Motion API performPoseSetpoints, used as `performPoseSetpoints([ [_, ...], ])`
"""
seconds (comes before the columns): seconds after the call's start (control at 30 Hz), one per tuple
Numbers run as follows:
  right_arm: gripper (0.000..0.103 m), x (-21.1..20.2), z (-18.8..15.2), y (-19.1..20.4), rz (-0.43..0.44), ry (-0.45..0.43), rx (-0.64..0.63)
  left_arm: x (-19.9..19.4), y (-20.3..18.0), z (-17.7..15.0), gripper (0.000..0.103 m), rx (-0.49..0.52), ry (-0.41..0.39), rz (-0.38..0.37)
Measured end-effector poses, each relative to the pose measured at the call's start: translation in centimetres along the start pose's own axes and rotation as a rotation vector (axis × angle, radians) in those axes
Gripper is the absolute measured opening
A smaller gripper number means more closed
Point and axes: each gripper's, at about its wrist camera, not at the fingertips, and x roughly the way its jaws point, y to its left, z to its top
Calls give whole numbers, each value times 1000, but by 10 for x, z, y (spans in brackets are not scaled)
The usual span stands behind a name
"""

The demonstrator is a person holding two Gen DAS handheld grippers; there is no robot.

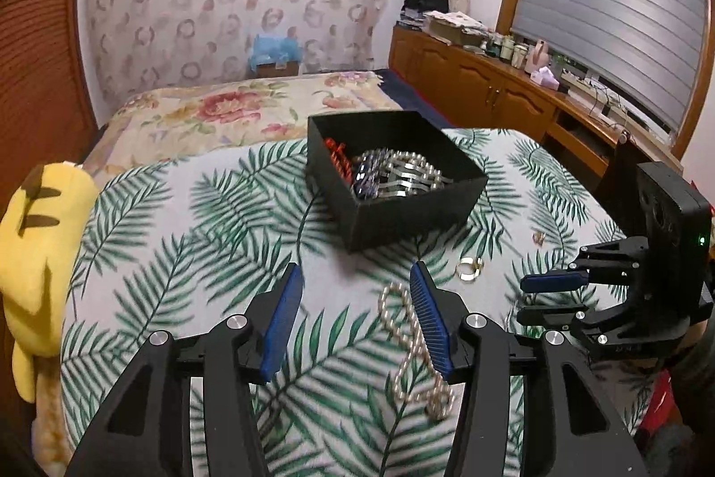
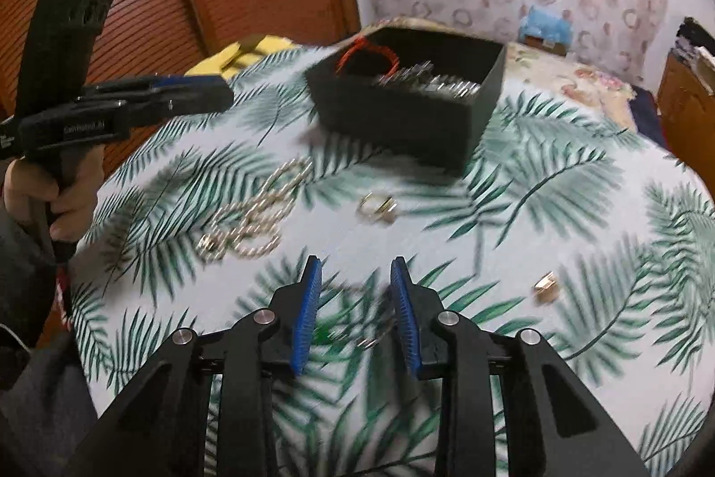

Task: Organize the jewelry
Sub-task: 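Grasp the pearl strand with the left tool while the right tool grasps the jade pendant chain, then carry the pearl strand into the box while the right tool lowers the jade chain in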

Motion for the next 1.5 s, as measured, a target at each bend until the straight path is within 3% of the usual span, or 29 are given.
performPoseSetpoints([
  [0.27, 35, 6, -6, 21, 27, 39, -61, 0, 4, -25, 48, -21, 44, 16],
  [0.5, 35, 4, -10, 30, -16, 37, -116, -1, -5, -44, 48, -16, 75, 16],
  [0.63, 16, 3, -15, 33, -70, 27, -141, 1, -13, -52, 48, -5, 101, 11],
  [0.8, 14, 0, -16, 18, -8, 12, -83, 11, -19, -58, 46, 3, 126, 46],
  [0.9, 14, 0, -16, 19, -15, 11, -89, 15, -20, -56, 45, 3, 136, 45],
  [1.03, 14, 1, -17, 24, -36, 10, -107, 20, -21, -52, 35, 9, 146, 54],
  [1.1, 14, 1, -17, 24, -39, 9, -110, 23, -22, -50, 20, 21, 147, 67],
  [1.13, 14, 2, -17, 24, -40, 9, -111, 24, -22, -49, 17, 22, 149, 65],
  [1.47, 14, 2, -19, 27, -50, 8, -119, 31, -32, -43, 16, 59, 161, 74],
  [1.5, 14, 2, -19, 26, -50, 8, -120, 32, -33, -43, 11, 71, 162, 80],
])
